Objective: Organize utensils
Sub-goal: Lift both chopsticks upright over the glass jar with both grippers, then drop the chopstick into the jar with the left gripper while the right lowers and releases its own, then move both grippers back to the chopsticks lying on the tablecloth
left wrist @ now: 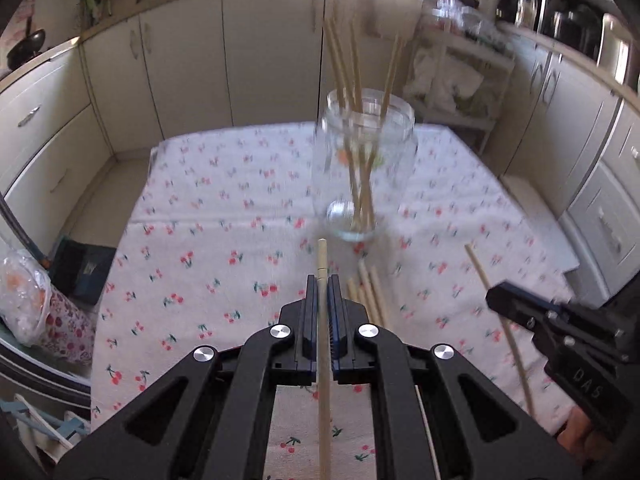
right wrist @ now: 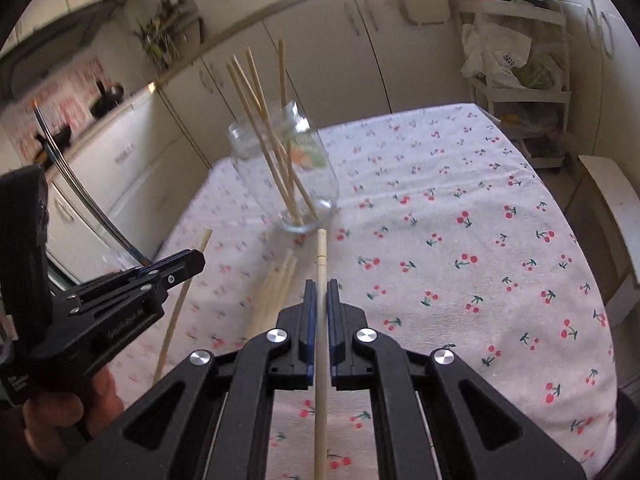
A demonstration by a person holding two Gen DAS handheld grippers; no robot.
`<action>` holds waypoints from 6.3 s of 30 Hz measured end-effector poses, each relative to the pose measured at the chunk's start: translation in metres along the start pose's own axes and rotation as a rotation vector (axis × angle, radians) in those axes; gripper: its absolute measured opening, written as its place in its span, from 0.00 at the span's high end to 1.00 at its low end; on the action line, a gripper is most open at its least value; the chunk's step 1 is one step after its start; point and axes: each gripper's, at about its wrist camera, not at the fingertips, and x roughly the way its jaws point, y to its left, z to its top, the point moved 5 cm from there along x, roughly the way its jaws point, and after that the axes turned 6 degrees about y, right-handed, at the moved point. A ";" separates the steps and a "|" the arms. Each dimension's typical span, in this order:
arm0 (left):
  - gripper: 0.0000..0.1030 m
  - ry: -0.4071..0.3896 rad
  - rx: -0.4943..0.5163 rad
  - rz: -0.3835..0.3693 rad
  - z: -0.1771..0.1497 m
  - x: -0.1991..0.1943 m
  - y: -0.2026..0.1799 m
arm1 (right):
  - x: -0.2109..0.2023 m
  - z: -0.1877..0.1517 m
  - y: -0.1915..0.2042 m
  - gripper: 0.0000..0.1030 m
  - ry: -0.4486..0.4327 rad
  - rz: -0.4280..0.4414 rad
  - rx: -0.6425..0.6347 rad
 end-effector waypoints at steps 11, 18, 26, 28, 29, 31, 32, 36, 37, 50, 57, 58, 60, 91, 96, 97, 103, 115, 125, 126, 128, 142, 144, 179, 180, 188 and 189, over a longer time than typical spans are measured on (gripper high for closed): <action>0.95 -0.345 -0.128 -0.120 0.080 -0.074 0.023 | -0.032 0.028 0.004 0.94 -0.148 0.121 0.079; 0.95 -0.459 -0.129 -0.121 0.121 -0.081 0.007 | -0.041 0.042 0.006 0.94 -0.206 0.143 0.090; 0.95 -0.600 -0.181 -0.147 0.168 -0.086 0.003 | -0.044 0.062 0.001 0.94 -0.265 0.149 0.112; 0.95 -0.630 -0.202 -0.142 0.179 -0.085 0.006 | -0.042 0.066 -0.001 0.94 -0.270 0.154 0.118; 0.95 -0.646 -0.214 -0.144 0.184 -0.084 0.007 | -0.041 0.067 -0.003 0.94 -0.271 0.156 0.121; 0.95 -0.669 -0.233 -0.138 0.192 -0.080 0.010 | -0.036 0.070 -0.005 0.94 -0.272 0.161 0.128; 0.95 -0.676 -0.241 -0.138 0.197 -0.076 0.011 | -0.034 0.071 -0.006 0.94 -0.274 0.164 0.132; 0.95 -0.682 -0.286 -0.160 0.209 -0.064 0.016 | -0.026 0.074 -0.012 0.94 -0.276 0.169 0.146; 0.95 -0.690 -0.295 -0.164 0.212 -0.062 0.016 | -0.025 0.075 -0.013 0.94 -0.277 0.170 0.148; 0.95 -0.735 -0.297 -0.117 0.214 -0.024 0.003 | -0.011 0.087 -0.024 0.94 -0.293 0.174 0.161; 0.95 -0.729 -0.266 -0.088 0.198 -0.009 0.001 | -0.005 0.089 -0.025 0.94 -0.293 0.180 0.162; 0.95 -0.729 -0.260 -0.084 0.195 -0.007 0.000 | -0.005 0.089 -0.025 0.94 -0.292 0.180 0.162; 0.95 -0.725 -0.247 -0.079 0.191 -0.004 -0.002 | -0.003 0.088 -0.025 0.94 -0.290 0.177 0.161; 0.18 -0.140 -0.126 0.156 0.065 0.031 0.042 | -0.030 0.183 0.025 0.94 -0.671 0.184 0.169; 0.14 -0.104 -0.184 0.127 0.045 0.038 0.065 | -0.018 0.202 0.032 0.94 -0.722 0.154 0.149; 0.14 -0.099 -0.195 0.118 0.043 0.041 0.068 | -0.014 0.204 0.032 0.94 -0.721 0.151 0.146; 0.14 -0.060 -0.257 0.057 0.028 0.059 0.085 | 0.013 0.203 0.031 0.94 -0.678 0.121 0.124; 0.14 -0.055 -0.273 0.016 0.030 0.062 0.083 | 0.028 0.194 0.033 0.94 -0.634 0.104 0.078; 0.14 -0.053 -0.274 0.025 0.027 0.043 0.083 | 0.012 0.146 0.052 0.72 -0.476 0.060 -0.125; 0.14 -0.053 -0.272 0.028 0.027 0.039 0.082 | 0.007 0.143 0.052 0.72 -0.471 0.058 -0.131; 0.14 -0.059 -0.266 0.035 0.026 0.030 0.080 | -0.002 0.137 0.050 0.72 -0.458 0.053 -0.128; 0.12 -0.057 -0.214 0.115 0.007 -0.042 0.063 | -0.003 -0.003 0.030 0.66 -0.045 -0.083 -0.065; 0.11 -0.054 -0.205 0.121 0.001 -0.051 0.060 | 0.002 -0.014 0.031 0.66 -0.013 -0.094 -0.071; 0.08 0.014 -0.208 0.101 -0.057 -0.077 0.070 | 0.049 -0.036 0.023 0.64 0.138 -0.232 -0.130; 0.08 0.024 -0.199 0.097 -0.057 -0.071 0.067 | 0.053 -0.032 0.023 0.64 0.133 -0.231 -0.136; 0.09 0.110 -0.110 0.083 -0.053 -0.008 0.031 | 0.053 -0.026 0.011 0.84 0.177 -0.249 -0.291; 0.09 0.120 -0.094 0.088 -0.052 0.001 0.025 | 0.050 -0.026 0.006 0.85 0.180 -0.245 -0.296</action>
